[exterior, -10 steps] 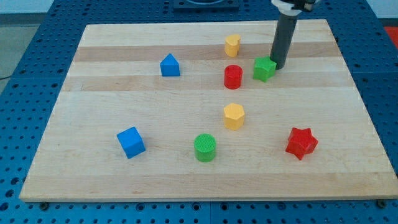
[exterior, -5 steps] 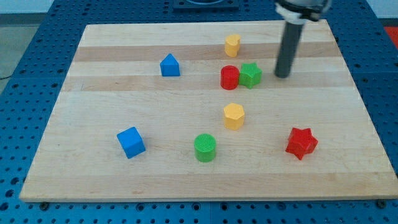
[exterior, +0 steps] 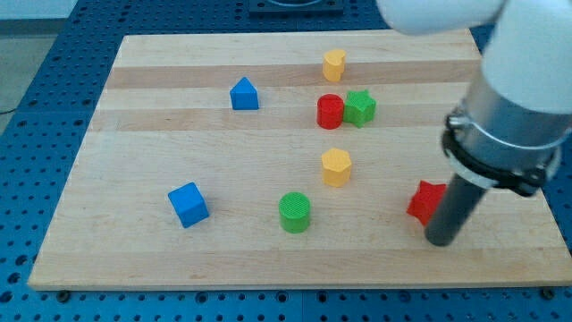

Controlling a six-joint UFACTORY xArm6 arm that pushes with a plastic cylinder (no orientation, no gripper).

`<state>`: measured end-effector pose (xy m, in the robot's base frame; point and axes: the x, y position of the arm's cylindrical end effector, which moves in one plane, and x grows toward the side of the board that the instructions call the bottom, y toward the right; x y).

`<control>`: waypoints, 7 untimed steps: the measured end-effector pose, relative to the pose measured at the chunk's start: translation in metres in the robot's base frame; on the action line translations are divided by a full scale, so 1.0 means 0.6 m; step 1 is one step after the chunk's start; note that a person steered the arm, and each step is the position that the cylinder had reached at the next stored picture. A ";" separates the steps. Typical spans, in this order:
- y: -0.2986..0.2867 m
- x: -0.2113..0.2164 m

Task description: Form a group with red blocks and green star

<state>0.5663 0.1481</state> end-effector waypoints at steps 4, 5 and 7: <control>0.019 -0.149; -0.036 -0.153; -0.034 -0.202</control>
